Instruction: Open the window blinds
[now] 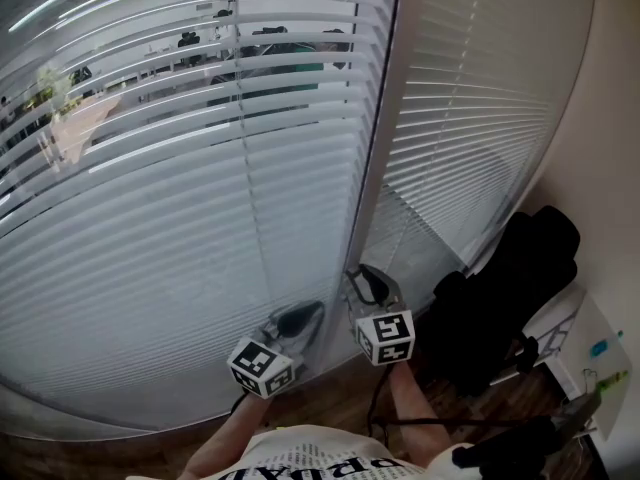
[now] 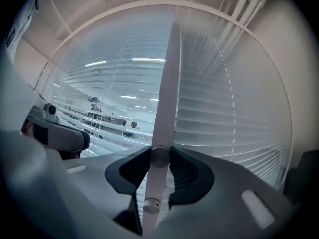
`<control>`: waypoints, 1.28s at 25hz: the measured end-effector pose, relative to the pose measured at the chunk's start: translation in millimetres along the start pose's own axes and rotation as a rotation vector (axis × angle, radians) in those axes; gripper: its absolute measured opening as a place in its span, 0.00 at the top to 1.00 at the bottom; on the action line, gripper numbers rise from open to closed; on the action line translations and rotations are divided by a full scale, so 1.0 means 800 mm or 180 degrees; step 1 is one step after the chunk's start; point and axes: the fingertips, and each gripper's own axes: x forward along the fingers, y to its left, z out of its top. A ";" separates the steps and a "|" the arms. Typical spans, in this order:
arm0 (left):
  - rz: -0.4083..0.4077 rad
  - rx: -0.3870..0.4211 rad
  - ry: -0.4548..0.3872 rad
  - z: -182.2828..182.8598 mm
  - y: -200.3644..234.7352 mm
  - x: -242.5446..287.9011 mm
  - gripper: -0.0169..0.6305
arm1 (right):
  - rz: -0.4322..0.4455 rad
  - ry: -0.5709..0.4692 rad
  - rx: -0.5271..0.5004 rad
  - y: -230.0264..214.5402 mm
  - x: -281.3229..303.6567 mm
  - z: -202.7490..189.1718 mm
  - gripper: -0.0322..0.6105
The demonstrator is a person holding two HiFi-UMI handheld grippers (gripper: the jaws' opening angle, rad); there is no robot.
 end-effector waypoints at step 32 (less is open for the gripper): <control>0.0011 -0.0019 0.0016 0.007 0.000 -0.005 0.99 | 0.0043 0.0035 0.0529 -0.004 -0.002 0.004 0.74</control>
